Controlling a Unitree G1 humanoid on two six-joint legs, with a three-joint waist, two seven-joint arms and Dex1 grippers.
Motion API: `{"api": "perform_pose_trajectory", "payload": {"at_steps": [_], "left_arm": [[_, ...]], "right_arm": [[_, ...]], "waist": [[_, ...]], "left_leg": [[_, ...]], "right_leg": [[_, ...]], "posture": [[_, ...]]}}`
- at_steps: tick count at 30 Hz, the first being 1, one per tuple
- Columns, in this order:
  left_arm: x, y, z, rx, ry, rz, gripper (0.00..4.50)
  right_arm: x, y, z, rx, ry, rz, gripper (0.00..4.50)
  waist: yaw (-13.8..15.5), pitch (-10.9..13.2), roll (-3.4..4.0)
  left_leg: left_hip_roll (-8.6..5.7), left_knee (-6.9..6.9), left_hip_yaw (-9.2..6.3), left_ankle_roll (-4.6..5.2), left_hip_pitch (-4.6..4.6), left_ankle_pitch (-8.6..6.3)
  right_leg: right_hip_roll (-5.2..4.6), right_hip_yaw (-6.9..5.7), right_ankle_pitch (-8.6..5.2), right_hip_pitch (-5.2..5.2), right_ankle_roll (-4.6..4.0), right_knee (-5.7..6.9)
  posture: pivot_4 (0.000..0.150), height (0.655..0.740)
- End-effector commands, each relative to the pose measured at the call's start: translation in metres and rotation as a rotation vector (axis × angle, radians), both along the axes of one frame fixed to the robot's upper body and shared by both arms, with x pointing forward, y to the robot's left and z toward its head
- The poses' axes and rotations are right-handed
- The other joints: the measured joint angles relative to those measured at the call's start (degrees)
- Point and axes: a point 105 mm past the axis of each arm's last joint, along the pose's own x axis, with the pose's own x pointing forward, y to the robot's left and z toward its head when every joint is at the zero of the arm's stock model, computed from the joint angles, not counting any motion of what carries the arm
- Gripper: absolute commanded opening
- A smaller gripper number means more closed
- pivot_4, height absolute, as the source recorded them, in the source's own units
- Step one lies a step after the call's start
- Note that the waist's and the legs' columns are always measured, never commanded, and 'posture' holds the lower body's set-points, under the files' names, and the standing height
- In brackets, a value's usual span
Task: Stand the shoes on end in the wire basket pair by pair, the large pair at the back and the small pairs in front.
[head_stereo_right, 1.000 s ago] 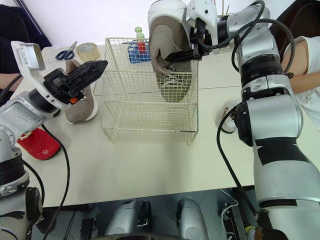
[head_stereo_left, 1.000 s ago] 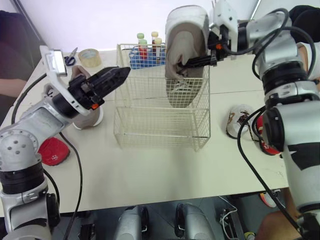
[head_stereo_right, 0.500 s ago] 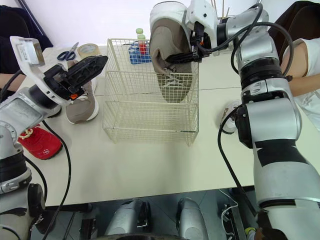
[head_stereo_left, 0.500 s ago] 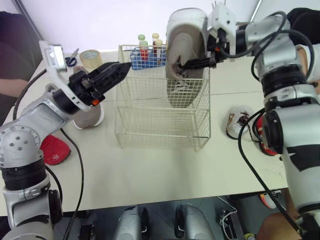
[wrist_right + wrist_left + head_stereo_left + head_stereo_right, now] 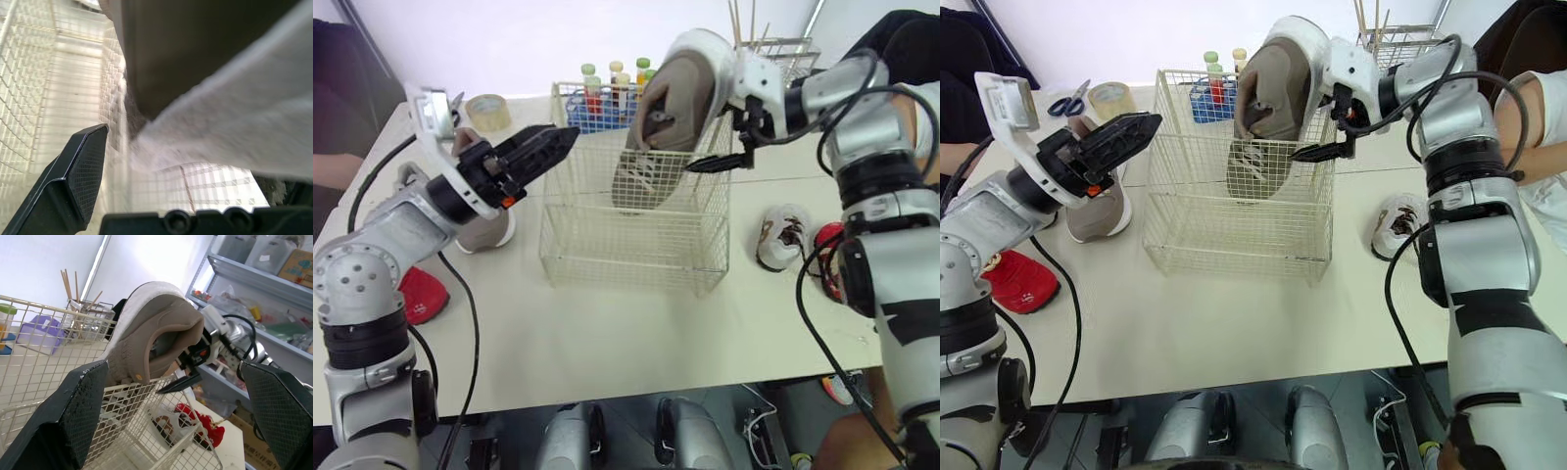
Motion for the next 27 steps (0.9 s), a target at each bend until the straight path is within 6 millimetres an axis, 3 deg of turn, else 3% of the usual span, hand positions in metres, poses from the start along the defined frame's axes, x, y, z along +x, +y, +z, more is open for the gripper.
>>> {"api": "perform_pose_trajectory", "payload": {"at_steps": [1,5,11,19,23,27], "left_arm": [[-0.003,-0.005,0.011,-0.005,-0.047,-0.021,4.5],[-0.003,-0.006,0.011,-0.005,-0.045,-0.026,4.5],[-0.002,0.0,0.01,0.012,-0.042,-0.005,4.5],[-0.003,0.005,0.01,0.027,-0.041,0.014,4.5],[-0.004,0.006,0.008,0.029,-0.036,0.022,4.5],[-0.002,0.008,0.008,0.029,-0.032,0.026,4.5]], "right_arm": [[-0.011,-0.002,0.051,0.073,-0.157,0.0,4.45],[-0.018,-0.007,0.078,0.108,-0.22,-0.017,4.45],[-0.03,-0.016,0.101,0.227,-0.213,-0.027,4.45],[-0.036,-0.014,0.111,0.519,-0.132,-0.127,4.45],[-0.039,-0.018,0.107,0.728,-0.112,-0.268,4.45],[-0.06,-0.007,0.092,0.934,-0.191,-0.376,4.45]], "waist": [[-0.2,0.0,0.06],[-0.4,0.2,0.28],[-0.4,0.2,0.3],[-0.2,0.2,0.3],[0.0,0.2,0.28],[0.0,0.2,0.28]], "left_leg": [[0.01,-0.01,0.01,0.0,0.0,0.0],[0.03,-0.02,0.03,0.0,-0.02,0.0],[0.04,-0.06,0.06,0.0,-0.03,0.0],[0.05,-0.04,0.05,0.0,-0.05,0.0],[0.05,-0.01,0.02,0.0,-0.09,0.0],[0.08,-0.03,0.04,0.0,-0.14,0.0]], "right_leg": [[0.01,0.0,0.0,-0.02,0.0,0.01],[0.03,0.01,0.0,-0.09,0.0,0.08],[0.04,0.01,0.0,-0.13,0.0,0.07],[0.03,0.02,0.0,-0.14,0.0,0.08],[0.02,0.0,0.0,-0.15,0.0,0.1],[0.02,0.01,0.0,-0.27,0.0,0.19]], "posture": [[0.15,0.74],[0.15,0.74],[0.15,0.74],[0.15,0.74],[0.15,0.74],[0.15,0.74]]}}
